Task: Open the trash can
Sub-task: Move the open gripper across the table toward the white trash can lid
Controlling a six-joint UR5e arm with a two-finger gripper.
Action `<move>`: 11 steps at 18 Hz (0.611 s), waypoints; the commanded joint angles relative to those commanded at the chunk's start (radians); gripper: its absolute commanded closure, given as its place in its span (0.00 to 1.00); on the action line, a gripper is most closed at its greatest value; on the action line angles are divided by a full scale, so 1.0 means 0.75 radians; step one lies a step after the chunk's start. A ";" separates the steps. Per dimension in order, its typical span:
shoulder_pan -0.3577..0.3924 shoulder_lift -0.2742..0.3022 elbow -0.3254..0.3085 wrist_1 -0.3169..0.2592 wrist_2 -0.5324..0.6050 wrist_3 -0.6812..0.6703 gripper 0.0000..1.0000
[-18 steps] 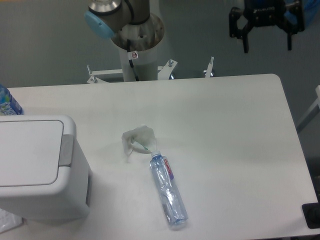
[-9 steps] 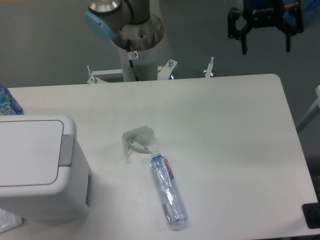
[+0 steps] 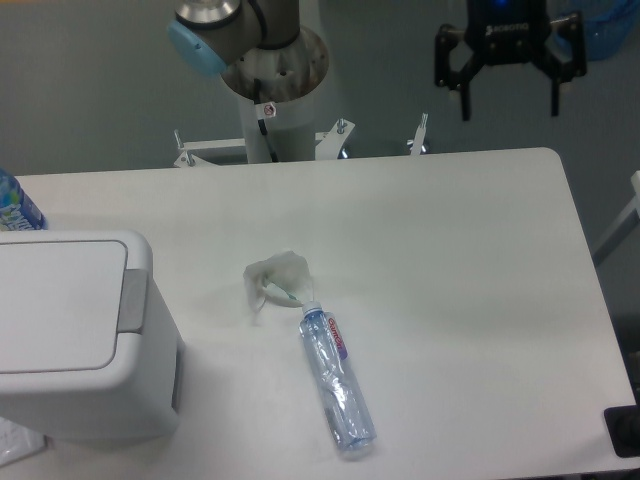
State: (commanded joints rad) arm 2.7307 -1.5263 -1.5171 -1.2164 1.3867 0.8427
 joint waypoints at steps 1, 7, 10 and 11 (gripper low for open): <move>-0.021 0.000 -0.002 0.002 0.000 -0.065 0.00; -0.204 -0.047 -0.004 0.047 0.002 -0.415 0.00; -0.303 -0.096 -0.002 0.147 0.002 -0.563 0.00; -0.337 -0.114 -0.004 0.190 0.002 -0.626 0.00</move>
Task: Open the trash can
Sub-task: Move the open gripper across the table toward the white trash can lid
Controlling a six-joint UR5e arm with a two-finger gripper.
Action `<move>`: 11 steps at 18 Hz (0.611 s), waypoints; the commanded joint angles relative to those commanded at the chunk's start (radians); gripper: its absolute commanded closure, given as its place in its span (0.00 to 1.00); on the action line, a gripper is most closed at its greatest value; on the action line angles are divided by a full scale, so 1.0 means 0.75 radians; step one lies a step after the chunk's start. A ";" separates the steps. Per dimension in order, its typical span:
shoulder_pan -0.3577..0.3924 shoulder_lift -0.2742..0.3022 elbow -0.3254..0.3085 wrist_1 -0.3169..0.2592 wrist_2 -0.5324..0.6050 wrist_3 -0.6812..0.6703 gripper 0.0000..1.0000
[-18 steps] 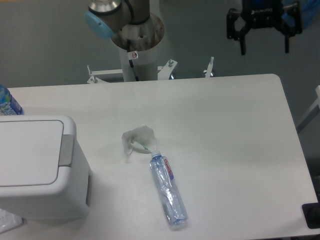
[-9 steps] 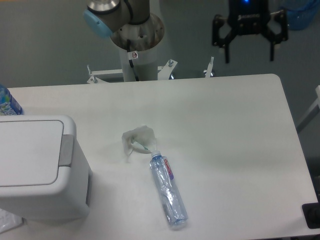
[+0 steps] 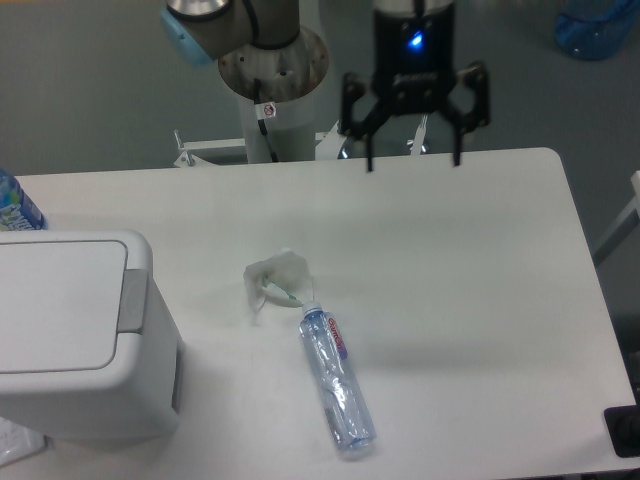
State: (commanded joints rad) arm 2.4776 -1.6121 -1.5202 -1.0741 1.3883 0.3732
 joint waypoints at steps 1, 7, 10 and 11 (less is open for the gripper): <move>-0.037 -0.024 0.002 0.043 0.000 -0.053 0.00; -0.172 -0.100 0.002 0.189 0.000 -0.272 0.00; -0.217 -0.133 0.006 0.193 -0.002 -0.346 0.00; -0.233 -0.141 0.008 0.195 0.000 -0.385 0.00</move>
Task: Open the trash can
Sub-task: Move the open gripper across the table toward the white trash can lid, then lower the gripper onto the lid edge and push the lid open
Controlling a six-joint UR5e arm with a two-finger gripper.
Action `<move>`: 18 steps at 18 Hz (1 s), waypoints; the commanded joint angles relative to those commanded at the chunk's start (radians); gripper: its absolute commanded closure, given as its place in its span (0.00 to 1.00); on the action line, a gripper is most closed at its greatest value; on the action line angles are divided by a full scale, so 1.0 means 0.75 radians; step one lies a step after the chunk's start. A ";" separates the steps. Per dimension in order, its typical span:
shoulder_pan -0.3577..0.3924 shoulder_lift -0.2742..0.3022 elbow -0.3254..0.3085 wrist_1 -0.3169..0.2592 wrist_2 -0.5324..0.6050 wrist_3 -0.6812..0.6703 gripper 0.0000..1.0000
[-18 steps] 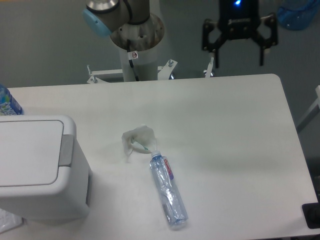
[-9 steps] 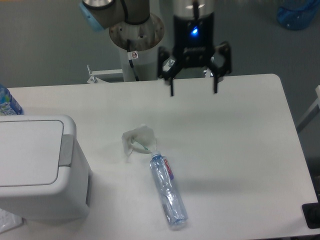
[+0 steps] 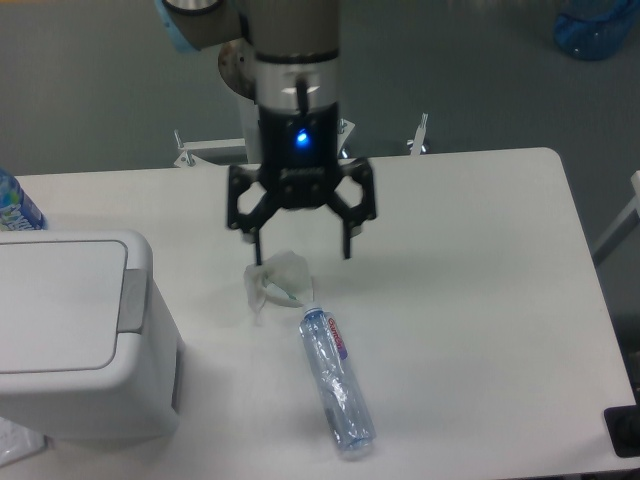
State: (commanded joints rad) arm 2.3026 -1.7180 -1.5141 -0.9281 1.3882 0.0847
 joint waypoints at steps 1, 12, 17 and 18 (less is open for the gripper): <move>-0.012 -0.002 0.002 0.000 -0.002 -0.039 0.00; -0.113 -0.035 -0.006 0.000 -0.020 -0.203 0.00; -0.137 -0.061 -0.004 0.002 -0.022 -0.213 0.00; -0.137 -0.061 -0.004 0.002 -0.022 -0.213 0.00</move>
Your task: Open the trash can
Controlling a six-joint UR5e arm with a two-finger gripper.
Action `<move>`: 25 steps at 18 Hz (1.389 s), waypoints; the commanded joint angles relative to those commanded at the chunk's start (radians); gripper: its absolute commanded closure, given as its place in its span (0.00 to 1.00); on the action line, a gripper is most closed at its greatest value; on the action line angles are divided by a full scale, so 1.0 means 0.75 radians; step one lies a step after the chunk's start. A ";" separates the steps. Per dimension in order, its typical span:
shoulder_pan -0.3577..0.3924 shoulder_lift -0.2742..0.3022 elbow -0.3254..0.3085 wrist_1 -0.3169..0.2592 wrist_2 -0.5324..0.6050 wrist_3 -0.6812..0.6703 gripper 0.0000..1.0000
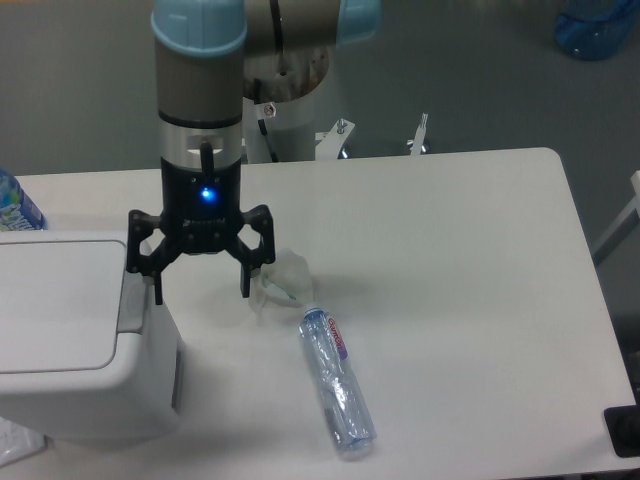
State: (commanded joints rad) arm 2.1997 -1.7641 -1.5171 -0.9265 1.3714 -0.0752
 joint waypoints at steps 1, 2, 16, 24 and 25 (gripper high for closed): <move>0.000 0.000 0.000 0.000 0.000 0.000 0.00; -0.002 0.000 0.000 0.000 0.000 0.000 0.00; -0.029 -0.025 -0.002 0.000 0.000 -0.008 0.00; -0.029 -0.022 0.006 0.000 0.000 -0.008 0.00; -0.029 -0.022 0.016 0.000 0.000 -0.006 0.00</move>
State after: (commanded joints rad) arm 2.1783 -1.7810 -1.5049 -0.9265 1.3714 -0.0798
